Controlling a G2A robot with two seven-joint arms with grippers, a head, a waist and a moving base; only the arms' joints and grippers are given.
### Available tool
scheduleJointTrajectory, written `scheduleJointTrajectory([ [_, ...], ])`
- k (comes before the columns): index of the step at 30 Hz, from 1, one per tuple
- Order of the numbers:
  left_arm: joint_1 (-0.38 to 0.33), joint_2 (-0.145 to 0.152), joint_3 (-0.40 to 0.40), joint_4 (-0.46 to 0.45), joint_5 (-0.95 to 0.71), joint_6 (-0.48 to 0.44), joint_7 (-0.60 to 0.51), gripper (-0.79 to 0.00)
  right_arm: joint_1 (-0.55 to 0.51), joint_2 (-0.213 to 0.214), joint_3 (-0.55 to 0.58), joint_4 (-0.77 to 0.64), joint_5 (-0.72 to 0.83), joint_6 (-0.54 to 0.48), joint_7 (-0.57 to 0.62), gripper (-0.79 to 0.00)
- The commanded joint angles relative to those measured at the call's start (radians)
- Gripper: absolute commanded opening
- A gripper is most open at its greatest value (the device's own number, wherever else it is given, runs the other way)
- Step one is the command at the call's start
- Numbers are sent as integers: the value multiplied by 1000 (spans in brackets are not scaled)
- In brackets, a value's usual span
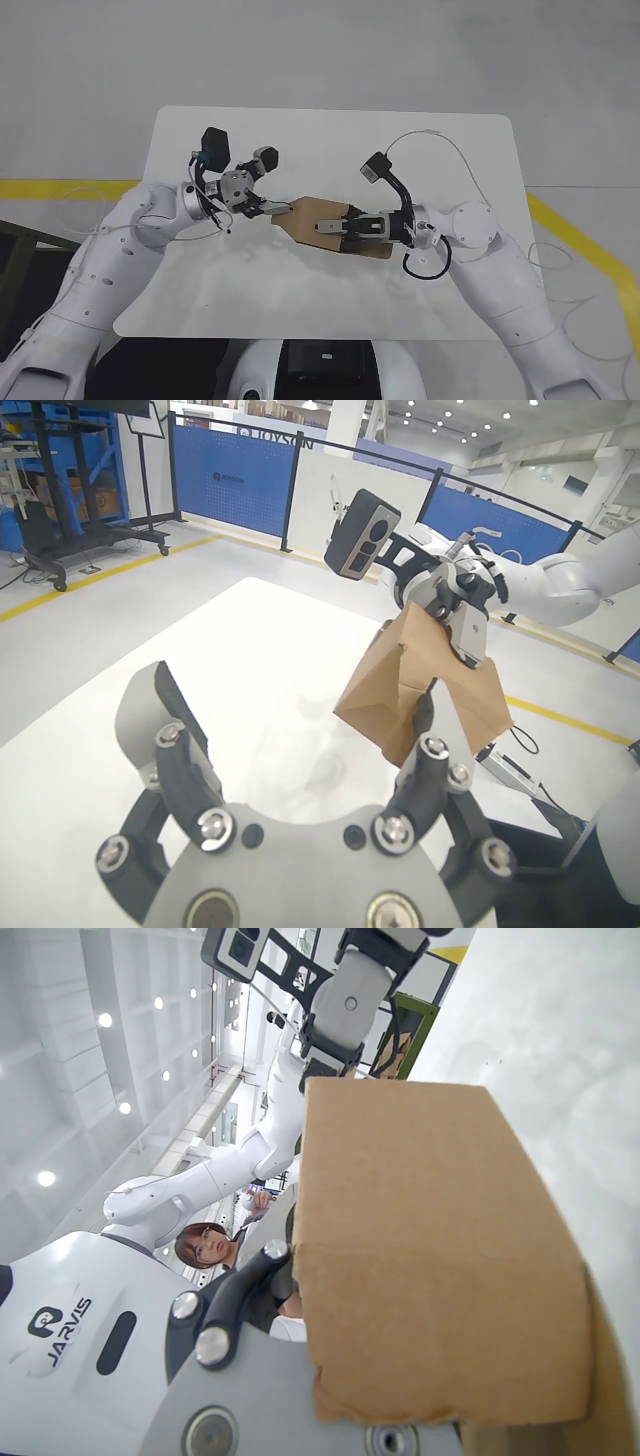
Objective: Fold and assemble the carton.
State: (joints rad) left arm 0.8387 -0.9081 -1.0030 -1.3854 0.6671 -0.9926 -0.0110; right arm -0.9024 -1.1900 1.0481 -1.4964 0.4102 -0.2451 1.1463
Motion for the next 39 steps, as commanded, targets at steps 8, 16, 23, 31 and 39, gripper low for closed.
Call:
scheduleJointTrajectory([
  [8,2,-10,-6,7,-19,-16,-8,0,1,0,-1,2,25,-10,7,-785],
  [16,14,-18,-2,7,-23,-20,-4,0,-3,-2,0,-3,74,-22,15,-785],
  [23,16,-24,8,1,-27,-20,-8,0,-3,-3,3,-8,121,-33,34,-785],
  [31,15,-27,16,-9,-33,-20,-9,0,0,-5,-1,-8,136,-34,45,-785],
  [39,9,-29,29,-26,-30,-20,-11,0,3,-7,-12,-5,143,-35,51,-785],
])
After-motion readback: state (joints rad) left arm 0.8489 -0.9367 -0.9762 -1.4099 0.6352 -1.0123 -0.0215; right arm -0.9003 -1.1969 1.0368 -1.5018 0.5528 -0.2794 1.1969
